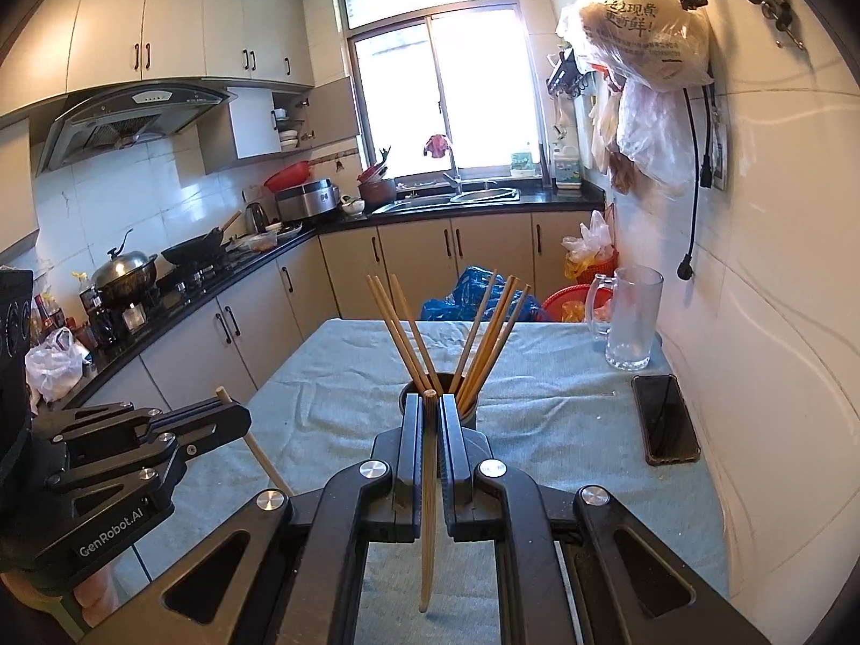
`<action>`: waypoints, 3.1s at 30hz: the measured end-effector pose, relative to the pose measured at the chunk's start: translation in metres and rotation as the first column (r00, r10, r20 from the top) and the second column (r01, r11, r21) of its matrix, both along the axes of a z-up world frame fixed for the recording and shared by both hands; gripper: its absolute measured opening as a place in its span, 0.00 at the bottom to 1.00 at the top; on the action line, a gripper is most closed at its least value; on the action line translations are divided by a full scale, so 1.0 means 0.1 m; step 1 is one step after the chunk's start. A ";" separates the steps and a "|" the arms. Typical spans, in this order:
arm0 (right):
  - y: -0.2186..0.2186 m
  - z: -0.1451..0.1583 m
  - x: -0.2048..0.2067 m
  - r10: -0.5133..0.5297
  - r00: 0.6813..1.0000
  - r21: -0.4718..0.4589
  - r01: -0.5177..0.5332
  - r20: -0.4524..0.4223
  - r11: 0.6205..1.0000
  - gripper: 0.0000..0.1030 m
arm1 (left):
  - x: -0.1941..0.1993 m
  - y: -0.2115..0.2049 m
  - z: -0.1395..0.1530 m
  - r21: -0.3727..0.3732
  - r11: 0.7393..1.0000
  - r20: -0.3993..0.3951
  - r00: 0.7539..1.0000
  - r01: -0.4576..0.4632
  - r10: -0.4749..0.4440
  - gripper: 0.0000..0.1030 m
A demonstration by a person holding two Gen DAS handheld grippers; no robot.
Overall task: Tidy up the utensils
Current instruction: 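Lift both chopsticks upright and carry them toward the grey holder cup, then lower both chopsticks into the cup and open both tools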
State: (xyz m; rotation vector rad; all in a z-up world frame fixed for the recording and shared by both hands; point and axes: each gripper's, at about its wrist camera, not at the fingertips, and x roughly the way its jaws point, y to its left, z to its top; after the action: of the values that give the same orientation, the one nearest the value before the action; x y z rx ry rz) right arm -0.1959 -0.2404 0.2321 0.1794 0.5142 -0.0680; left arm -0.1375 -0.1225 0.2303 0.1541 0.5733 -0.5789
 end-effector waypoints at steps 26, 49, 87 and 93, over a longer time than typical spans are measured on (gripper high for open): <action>-0.07 0.61 0.51 0.038 0.998 -0.006 -0.037 0.060 0.999 0.06 | 0.51 -0.01 0.68 -0.014 0.999 0.049 0.998 0.029 -0.028 0.05; -0.40 0.78 1.43 -0.067 0.991 -0.040 0.072 0.120 0.997 0.06 | 1.50 -0.30 0.89 -0.179 0.983 0.034 0.999 -0.027 0.033 0.05; -0.68 -0.18 1.51 -0.107 0.994 0.094 0.109 -0.029 0.990 0.06 | 1.37 -0.35 -0.02 -0.099 0.994 0.003 0.999 -0.052 0.052 0.05; -0.66 -0.24 1.51 -0.093 0.995 0.082 0.096 -0.042 0.992 0.06 | 1.44 -0.32 -0.15 -0.101 0.993 -0.053 0.997 -0.067 0.062 0.05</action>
State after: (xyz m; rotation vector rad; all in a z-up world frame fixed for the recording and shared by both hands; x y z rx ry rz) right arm -0.0449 -0.3060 0.2080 0.2854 0.5473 -0.1424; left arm 0.0066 -0.1543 0.2157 0.0236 0.5937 -0.5492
